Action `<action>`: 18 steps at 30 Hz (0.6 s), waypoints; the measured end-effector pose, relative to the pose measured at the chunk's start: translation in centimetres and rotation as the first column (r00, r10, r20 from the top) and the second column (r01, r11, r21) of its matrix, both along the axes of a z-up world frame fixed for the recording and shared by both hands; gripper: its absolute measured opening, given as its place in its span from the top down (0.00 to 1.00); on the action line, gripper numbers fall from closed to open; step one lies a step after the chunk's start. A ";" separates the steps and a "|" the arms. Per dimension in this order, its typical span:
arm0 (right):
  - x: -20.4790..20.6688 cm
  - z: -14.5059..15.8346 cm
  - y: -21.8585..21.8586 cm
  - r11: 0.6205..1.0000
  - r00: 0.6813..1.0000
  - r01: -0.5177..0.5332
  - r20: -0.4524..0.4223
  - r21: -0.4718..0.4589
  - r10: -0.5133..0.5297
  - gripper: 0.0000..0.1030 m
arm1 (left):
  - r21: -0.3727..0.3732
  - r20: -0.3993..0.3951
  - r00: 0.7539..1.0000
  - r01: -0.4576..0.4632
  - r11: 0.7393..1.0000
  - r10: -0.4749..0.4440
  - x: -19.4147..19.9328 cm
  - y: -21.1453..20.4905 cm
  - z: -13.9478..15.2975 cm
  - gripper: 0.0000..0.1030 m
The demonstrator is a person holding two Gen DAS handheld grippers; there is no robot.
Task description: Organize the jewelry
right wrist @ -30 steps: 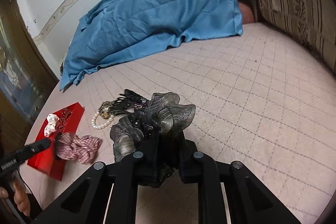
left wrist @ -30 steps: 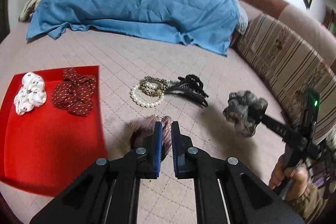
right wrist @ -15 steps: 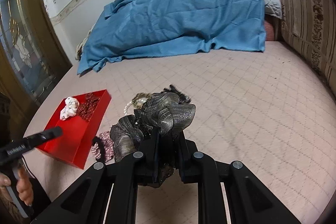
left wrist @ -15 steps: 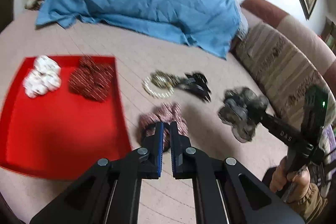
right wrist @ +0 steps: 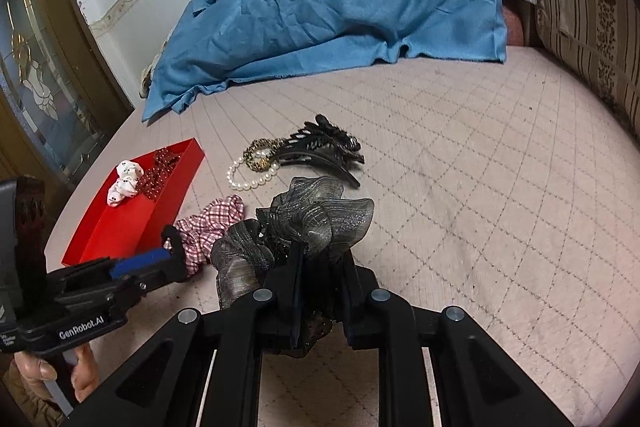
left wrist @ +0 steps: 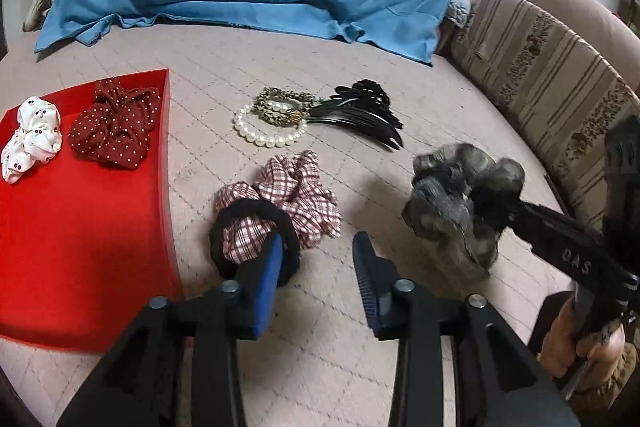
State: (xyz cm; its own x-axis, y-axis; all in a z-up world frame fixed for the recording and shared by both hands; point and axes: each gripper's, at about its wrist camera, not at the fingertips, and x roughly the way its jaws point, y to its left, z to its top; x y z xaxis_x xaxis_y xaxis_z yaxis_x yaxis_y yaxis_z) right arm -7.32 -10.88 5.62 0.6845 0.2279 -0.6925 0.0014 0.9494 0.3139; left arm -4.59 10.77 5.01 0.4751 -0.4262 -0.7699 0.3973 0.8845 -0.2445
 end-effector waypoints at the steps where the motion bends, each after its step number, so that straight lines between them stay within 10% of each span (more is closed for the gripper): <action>1: 0.1 -0.3 -0.1 1.000 1.000 0.000 -0.004 0.004 0.000 0.82 | 0.007 0.000 1.000 -0.004 1.000 0.004 0.2 -0.1 -0.2 0.65; 3: 0.2 -0.8 -0.2 1.000 1.000 0.001 -0.014 0.013 -0.001 0.82 | 0.021 0.000 1.000 -0.006 1.000 0.006 0.5 -0.4 -0.6 0.65; 6: 0.3 -1.4 -0.4 1.000 1.000 0.001 -0.020 0.020 -0.001 0.82 | 0.036 -0.021 1.000 -0.004 0.999 0.005 0.9 -0.8 -1.2 0.93; 18: 0.0 -0.3 -0.3 1.000 1.000 -0.009 0.002 0.029 0.009 0.82 | -0.173 -0.008 1.000 -0.026 0.985 0.025 -0.5 3.3 3.0 0.94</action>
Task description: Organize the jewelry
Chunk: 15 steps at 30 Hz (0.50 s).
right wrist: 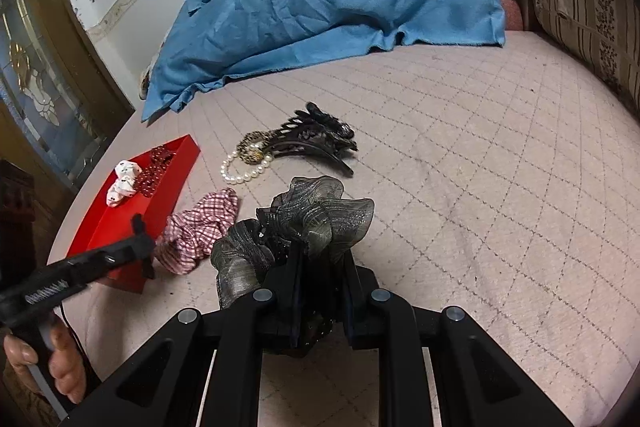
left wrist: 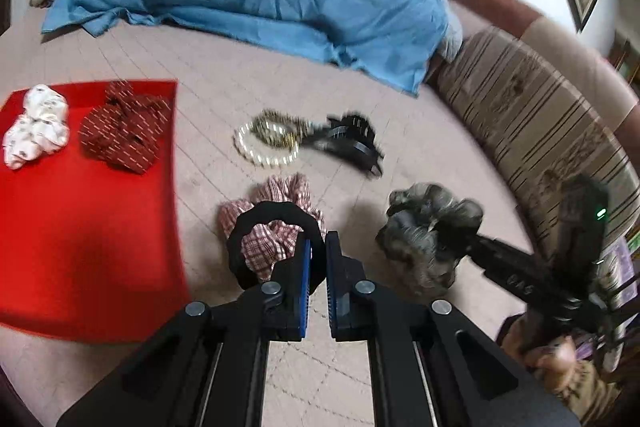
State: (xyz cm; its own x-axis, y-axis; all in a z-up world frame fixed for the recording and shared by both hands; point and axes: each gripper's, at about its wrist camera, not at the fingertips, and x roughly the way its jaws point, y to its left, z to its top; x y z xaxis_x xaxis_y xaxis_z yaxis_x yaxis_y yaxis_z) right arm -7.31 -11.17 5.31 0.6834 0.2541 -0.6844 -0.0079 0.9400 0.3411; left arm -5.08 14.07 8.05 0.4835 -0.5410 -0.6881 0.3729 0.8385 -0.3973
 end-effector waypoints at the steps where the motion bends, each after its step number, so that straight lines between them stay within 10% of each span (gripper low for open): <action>1: 0.0 0.5 0.3 1.000 1.000 -0.008 0.007 -0.001 0.008 0.82 | -0.012 0.010 1.000 -0.015 1.000 0.015 -0.1 0.8 0.6 0.93; 15: 5.2 4.8 13.3 0.956 0.957 -0.290 0.022 0.047 0.289 0.82 | 0.201 0.042 0.935 -0.354 0.913 0.353 1.8 13.5 1.1 0.93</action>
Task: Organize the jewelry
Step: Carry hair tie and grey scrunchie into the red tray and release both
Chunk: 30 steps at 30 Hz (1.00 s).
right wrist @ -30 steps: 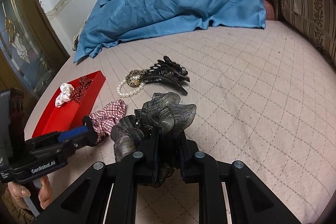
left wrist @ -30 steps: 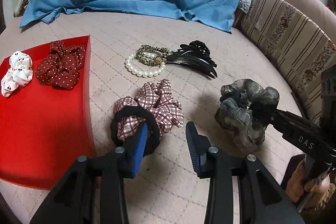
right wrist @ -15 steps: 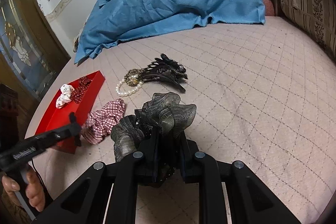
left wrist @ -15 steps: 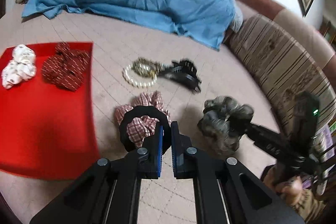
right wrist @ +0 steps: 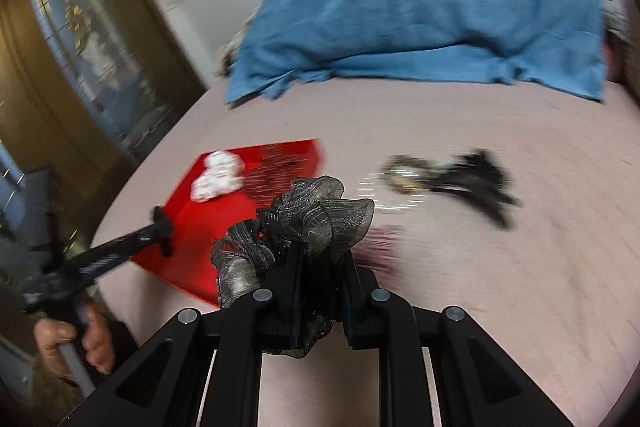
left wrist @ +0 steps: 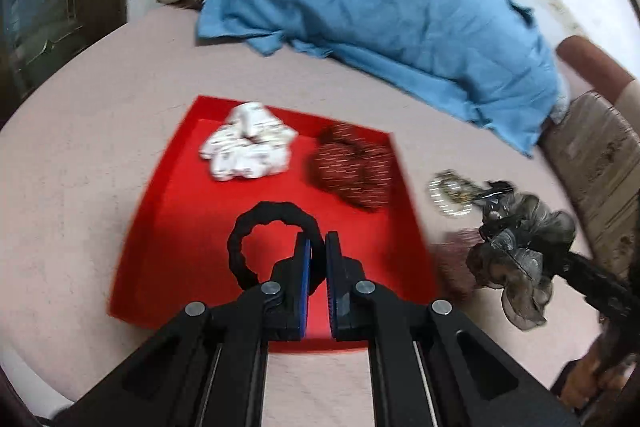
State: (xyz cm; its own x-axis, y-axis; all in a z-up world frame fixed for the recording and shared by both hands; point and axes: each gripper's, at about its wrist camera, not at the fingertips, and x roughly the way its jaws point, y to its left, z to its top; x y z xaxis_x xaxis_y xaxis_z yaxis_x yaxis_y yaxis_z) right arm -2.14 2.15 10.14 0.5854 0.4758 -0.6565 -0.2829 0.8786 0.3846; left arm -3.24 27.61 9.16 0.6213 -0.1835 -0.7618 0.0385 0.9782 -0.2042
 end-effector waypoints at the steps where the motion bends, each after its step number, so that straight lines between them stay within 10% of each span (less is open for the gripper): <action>1: 0.5 -0.1 1.2 1.000 1.000 -0.020 -0.004 -0.007 0.020 0.82 | 0.017 -0.009 1.000 -0.006 1.000 0.006 0.5 0.7 -0.4 0.93; 7: 3.7 -2.0 8.5 0.990 0.993 -0.112 -0.050 -0.080 0.108 0.82 | 0.067 -0.035 0.998 -0.054 0.996 0.057 3.5 3.6 -2.4 0.93; 17: 7.6 -4.3 14.0 0.974 0.988 -0.146 -0.082 -0.171 0.133 0.81 | -0.066 0.020 0.999 -0.049 0.997 0.050 4.0 6.9 -2.6 0.90; 21: 8.1 -4.1 14.3 0.975 0.989 -0.134 -0.078 -0.177 0.122 0.69 | -0.125 0.076 0.995 -0.051 0.991 0.060 3.2 7.8 -1.6 0.61; 30: 6.9 -1.1 12.6 0.984 0.996 -0.090 -0.014 -0.153 0.089 0.52 | -0.141 0.168 0.984 -0.039 0.989 0.063 1.2 7.6 -0.6 0.48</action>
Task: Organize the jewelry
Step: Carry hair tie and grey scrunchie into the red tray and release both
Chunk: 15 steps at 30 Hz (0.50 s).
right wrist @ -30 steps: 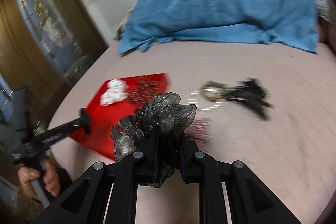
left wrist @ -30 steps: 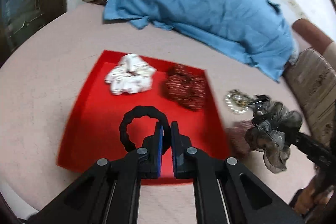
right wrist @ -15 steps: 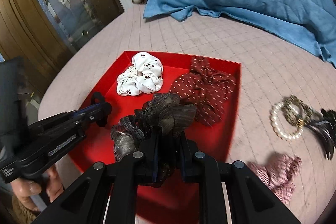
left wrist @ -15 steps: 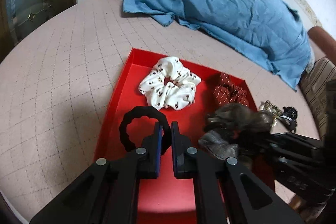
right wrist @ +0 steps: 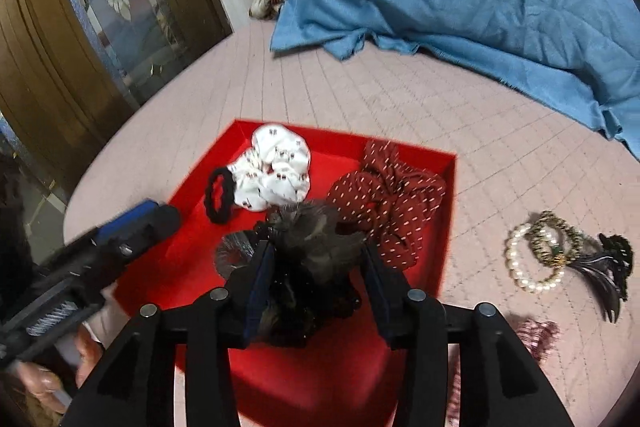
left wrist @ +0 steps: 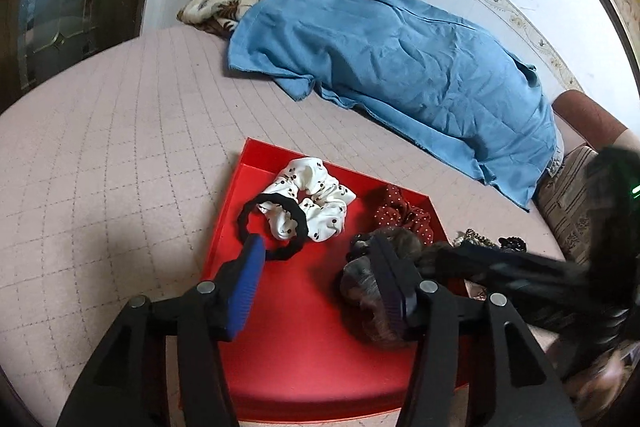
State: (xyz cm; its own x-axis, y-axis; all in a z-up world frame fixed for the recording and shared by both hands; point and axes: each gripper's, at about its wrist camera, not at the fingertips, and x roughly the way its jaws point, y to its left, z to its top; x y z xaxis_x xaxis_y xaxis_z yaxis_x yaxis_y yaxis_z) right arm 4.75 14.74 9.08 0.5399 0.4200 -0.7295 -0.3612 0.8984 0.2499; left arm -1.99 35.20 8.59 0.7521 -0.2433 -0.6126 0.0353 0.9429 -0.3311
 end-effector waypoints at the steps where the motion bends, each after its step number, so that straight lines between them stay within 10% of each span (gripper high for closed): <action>1: -0.5 0.6 -0.7 1.000 1.000 0.007 0.014 0.006 -0.007 0.49 | 0.001 0.001 1.000 -0.003 1.000 0.003 -0.1 0.0 0.1 0.48; 9: -4.9 2.6 -12.4 0.984 0.981 0.178 0.084 -0.002 -0.177 0.39 | 0.000 0.000 1.000 0.009 1.000 -0.009 -2.4 -2.3 1.7 0.48; 15: -7.1 0.1 -21.5 0.944 0.944 0.329 0.030 -0.007 -0.329 0.39 | 0.040 -0.013 0.980 0.201 0.979 -0.201 -4.4 -10.5 3.4 0.46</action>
